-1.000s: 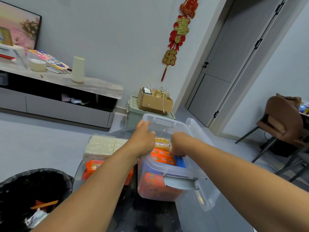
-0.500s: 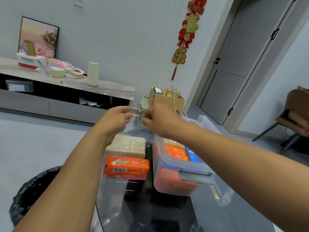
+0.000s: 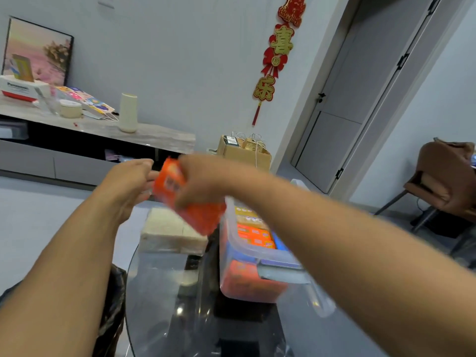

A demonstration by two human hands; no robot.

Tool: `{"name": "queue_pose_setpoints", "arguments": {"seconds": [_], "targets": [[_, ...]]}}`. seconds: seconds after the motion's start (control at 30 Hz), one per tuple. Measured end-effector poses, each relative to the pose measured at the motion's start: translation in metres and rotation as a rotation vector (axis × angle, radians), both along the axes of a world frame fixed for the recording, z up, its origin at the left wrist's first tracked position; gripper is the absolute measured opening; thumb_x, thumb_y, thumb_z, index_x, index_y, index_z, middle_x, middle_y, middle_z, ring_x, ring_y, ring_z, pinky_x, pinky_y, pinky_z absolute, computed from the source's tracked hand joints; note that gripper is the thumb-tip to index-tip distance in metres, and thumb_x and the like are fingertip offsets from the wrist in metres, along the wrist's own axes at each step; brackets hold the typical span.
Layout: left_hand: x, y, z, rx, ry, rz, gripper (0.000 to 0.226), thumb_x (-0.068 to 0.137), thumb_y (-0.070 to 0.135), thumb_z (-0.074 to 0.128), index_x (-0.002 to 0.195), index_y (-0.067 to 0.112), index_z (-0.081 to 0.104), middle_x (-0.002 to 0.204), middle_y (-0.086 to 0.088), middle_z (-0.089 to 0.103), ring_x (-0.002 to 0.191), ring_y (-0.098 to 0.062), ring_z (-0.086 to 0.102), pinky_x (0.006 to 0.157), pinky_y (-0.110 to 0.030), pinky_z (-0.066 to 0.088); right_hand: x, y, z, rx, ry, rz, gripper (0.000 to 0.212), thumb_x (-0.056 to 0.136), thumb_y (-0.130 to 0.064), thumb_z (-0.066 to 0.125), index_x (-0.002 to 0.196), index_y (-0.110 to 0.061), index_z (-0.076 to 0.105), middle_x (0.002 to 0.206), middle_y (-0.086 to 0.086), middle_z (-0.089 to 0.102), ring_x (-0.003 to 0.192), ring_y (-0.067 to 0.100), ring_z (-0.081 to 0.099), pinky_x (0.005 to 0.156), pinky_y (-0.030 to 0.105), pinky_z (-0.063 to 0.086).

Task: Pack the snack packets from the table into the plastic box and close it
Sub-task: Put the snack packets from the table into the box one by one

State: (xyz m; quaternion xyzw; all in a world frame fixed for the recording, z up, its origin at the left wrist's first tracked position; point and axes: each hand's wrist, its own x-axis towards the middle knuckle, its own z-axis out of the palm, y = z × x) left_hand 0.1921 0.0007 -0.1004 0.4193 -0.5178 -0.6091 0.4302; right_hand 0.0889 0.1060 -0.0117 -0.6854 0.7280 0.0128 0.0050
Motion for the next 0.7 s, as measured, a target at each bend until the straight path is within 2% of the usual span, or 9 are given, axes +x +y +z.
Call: {"name": "queue_pose_setpoints", "arguments": {"seconds": [0.07, 0.13, 0.17, 0.23, 0.37, 0.43, 0.5, 0.6, 0.7], "targets": [[-0.005, 0.008, 0.004, -0.003, 0.006, -0.031, 0.035, 0.101, 0.03, 0.043, 0.132, 0.021, 0.056, 0.116, -0.007, 0.067, 0.111, -0.021, 0.062, 0.098, -0.039, 0.046, -0.012, 0.01, 0.049, -0.063, -0.103, -0.095, 0.062, 0.079, -0.037, 0.081, 0.132, -0.02, 0.052, 0.116, 0.002, 0.062, 0.097, 0.024, 0.065, 0.078, 0.037, 0.06], [-0.018, 0.022, 0.006, -0.087, 0.004, -0.127, 0.021, 0.099, 0.032, 0.047, 0.113, 0.028, 0.062, 0.121, -0.003, 0.064, 0.11, -0.019, 0.06, 0.09, -0.036, 0.047, -0.033, 0.019, 0.079, -0.078, -0.088, -0.216, 0.076, 0.079, -0.037, 0.081, 0.143, -0.022, 0.042, 0.123, 0.004, 0.058, 0.097, 0.028, 0.066, 0.08, 0.042, 0.062], [-0.028, 0.032, 0.006, -0.155, 0.001, -0.185, 0.019, 0.099, 0.031, 0.049, 0.111, 0.029, 0.063, 0.122, 0.001, 0.062, 0.111, -0.018, 0.057, 0.088, -0.035, 0.045, -0.045, 0.024, 0.083, -0.058, -0.042, -0.284, 0.076, 0.08, -0.038, 0.081, 0.143, -0.022, 0.042, 0.123, 0.007, 0.06, 0.095, 0.031, 0.068, 0.078, 0.043, 0.062], [-0.05, 0.051, 0.006, -0.266, 0.01, -0.261, 0.033, 0.098, 0.031, 0.054, 0.131, 0.028, 0.059, 0.131, 0.006, 0.057, 0.119, -0.013, 0.053, 0.093, -0.033, 0.041, -0.067, 0.031, 0.074, 0.022, 0.012, -0.393, 0.068, 0.082, -0.037, 0.081, 0.137, -0.017, 0.048, 0.119, 0.011, 0.065, 0.089, 0.031, 0.071, 0.073, 0.04, 0.063], [-0.085, 0.088, -0.004, -0.366, -0.074, -0.409, 0.055, 0.094, 0.023, 0.062, 0.145, 0.035, 0.046, 0.141, 0.016, 0.037, 0.126, -0.005, 0.038, 0.097, -0.027, 0.035, -0.112, 0.052, 0.048, 0.185, -0.016, -0.47, 0.046, 0.08, -0.024, 0.083, 0.119, -0.012, 0.061, 0.102, 0.009, 0.071, 0.077, 0.018, 0.068, 0.065, 0.028, 0.058], [-0.096, 0.095, -0.015, -0.381, -0.171, -0.426, 0.062, 0.093, 0.008, 0.056, 0.149, 0.033, 0.041, 0.159, 0.013, 0.02, 0.136, -0.01, 0.034, 0.1, -0.028, 0.039, -0.128, 0.063, 0.039, 0.294, -0.153, -0.494, 0.054, 0.079, -0.016, 0.086, 0.125, -0.015, 0.058, 0.109, 0.009, 0.07, 0.084, 0.02, 0.07, 0.069, 0.031, 0.063], [-0.099, 0.099, -0.017, -0.328, -0.205, -0.429, 0.066, 0.093, 0.001, 0.048, 0.15, 0.032, 0.039, 0.165, 0.015, 0.005, 0.14, -0.015, 0.034, 0.095, -0.034, 0.047, -0.139, 0.07, 0.031, 0.413, -0.256, -0.499, 0.064, 0.078, -0.01, 0.087, 0.132, -0.02, 0.055, 0.115, 0.008, 0.068, 0.095, 0.027, 0.072, 0.074, 0.036, 0.065], [-0.101, 0.097, -0.014, -0.316, -0.262, -0.442, 0.067, 0.095, 0.002, 0.047, 0.152, 0.033, 0.034, 0.165, 0.017, 0.002, 0.139, -0.02, 0.037, 0.099, -0.038, 0.048, -0.145, 0.074, 0.017, 0.577, -0.072, -0.441, 0.057, 0.076, -0.019, 0.089, 0.126, -0.021, 0.061, 0.113, 0.004, 0.071, 0.096, 0.024, 0.072, 0.076, 0.033, 0.064], [-0.101, 0.095, -0.013, -0.334, -0.313, -0.451, 0.067, 0.096, 0.004, 0.048, 0.154, 0.033, 0.029, 0.165, 0.017, 0.0, 0.14, -0.022, 0.036, 0.104, -0.043, 0.046, -0.139, 0.069, 0.008, 0.637, 0.085, -0.449, 0.057, 0.08, -0.028, 0.084, 0.13, -0.026, 0.055, 0.108, 0.004, 0.074, 0.079, 0.018, 0.078, 0.069, 0.028, 0.06]]}}
